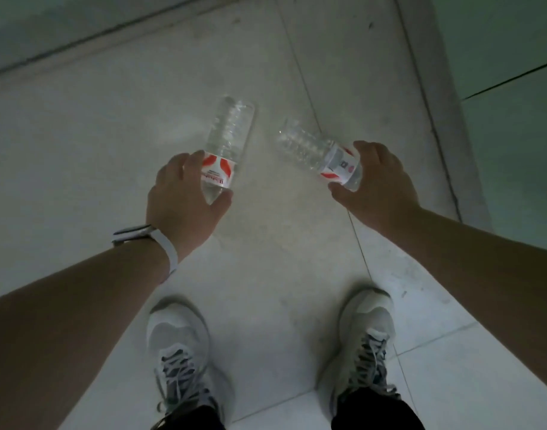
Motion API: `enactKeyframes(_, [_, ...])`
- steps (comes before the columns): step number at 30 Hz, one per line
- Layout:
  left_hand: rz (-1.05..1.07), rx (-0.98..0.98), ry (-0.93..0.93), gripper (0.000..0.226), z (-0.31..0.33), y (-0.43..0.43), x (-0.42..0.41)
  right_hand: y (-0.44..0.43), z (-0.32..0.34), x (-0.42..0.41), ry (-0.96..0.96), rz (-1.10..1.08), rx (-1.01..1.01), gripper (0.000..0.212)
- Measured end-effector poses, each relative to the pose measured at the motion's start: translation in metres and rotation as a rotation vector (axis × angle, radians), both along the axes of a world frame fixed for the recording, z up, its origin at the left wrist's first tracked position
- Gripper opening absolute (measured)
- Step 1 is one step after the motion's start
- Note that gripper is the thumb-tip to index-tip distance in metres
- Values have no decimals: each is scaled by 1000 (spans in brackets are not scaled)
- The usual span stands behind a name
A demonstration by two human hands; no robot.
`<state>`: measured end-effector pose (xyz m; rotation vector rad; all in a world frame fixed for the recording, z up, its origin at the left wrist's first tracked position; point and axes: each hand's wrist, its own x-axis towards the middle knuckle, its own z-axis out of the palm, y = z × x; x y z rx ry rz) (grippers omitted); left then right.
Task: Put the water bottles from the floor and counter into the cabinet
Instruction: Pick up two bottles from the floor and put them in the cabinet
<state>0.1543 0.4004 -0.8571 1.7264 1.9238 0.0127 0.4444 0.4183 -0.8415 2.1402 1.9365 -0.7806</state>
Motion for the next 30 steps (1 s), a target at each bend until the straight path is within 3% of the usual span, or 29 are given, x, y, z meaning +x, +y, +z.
enactKeyframes(7, [118,-201,-29,93,-46,2,-3,-1,-52,16,-54,-95,-111,75])
enactKeyframes(15, [198,-279,-40,68,-50,11,-3,1,-53,22,14,-178,-167,61])
enactKeyframes(24, [251,-76,-43,55,-8,11,-7,-7,2,7,31,-112,49,65])
enactKeyframes(30, [71,151,-21,62,33,20,-17,20,39,-7,11,-62,133,62])
